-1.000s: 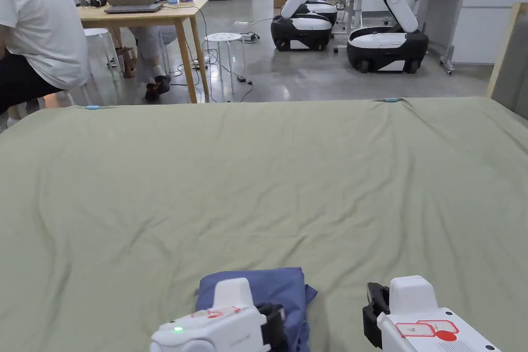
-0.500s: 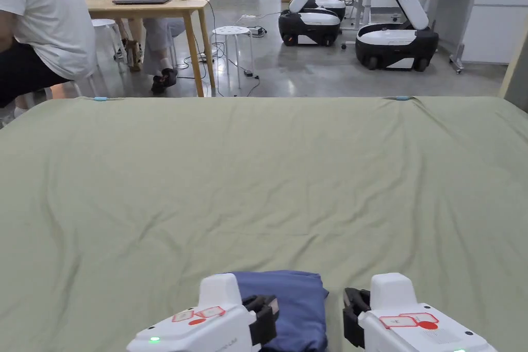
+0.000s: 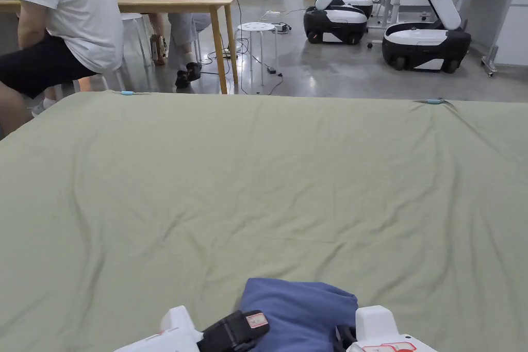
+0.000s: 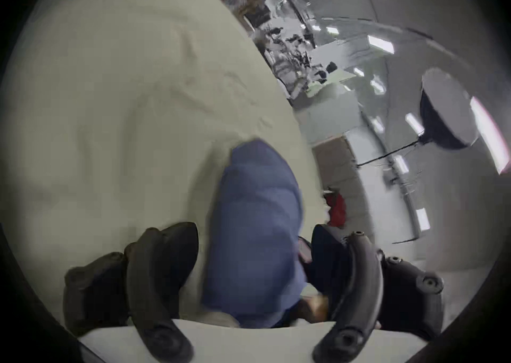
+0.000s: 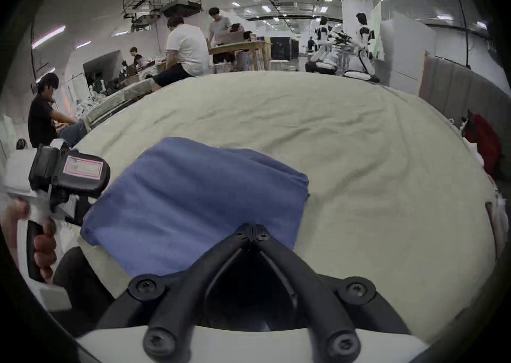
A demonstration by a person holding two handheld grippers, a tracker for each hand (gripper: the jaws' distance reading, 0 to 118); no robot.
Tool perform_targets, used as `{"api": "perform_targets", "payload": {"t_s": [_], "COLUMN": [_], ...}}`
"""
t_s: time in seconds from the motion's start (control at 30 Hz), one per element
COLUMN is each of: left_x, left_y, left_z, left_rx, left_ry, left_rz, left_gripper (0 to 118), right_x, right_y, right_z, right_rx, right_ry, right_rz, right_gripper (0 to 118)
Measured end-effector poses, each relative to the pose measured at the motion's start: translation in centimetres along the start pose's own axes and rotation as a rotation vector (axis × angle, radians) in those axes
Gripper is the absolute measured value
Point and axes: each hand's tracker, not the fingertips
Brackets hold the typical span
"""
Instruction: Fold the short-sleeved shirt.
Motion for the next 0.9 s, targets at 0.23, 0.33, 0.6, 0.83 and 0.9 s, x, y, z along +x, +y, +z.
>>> {"api": "perform_targets", "payload": {"t_s": [0.23, 0.33, 0.6, 0.83, 0.9], "left_x": [0.6, 1.1, -1.4, -7.8, -9.7], "left_y": [-0.3, 0.3, 7.4, 19.0, 22.3], "left_z": [-3.7, -2.4, 5.4, 15.9, 19.0], "left_rx": [0.029, 0.03, 0.071, 0.14, 0.165], "left_ry": [0.045, 0.091, 0.26, 0.448, 0.507], "left_rz": [0.015, -0.061, -0.24, -0.271, -0.26], "left_gripper": [37, 32, 31, 30, 30], "right_x": [-0.4, -1.9, -8.8, -14.5, -15.5], "right_y": [0.6, 1.6, 4.6, 5.9, 6.0], "right_z": [0.6, 1.2, -0.1, -1.6, -2.0], "right_rx": [0.007, 0.029, 0.075, 0.075, 0.071], "right_ry": [-0.022, -0.015, 0.045, 0.091, 0.097], "right_rz": [0.019, 0.05, 0.117, 0.145, 0.15], "right_gripper": [0, 0, 0, 0, 0]}}
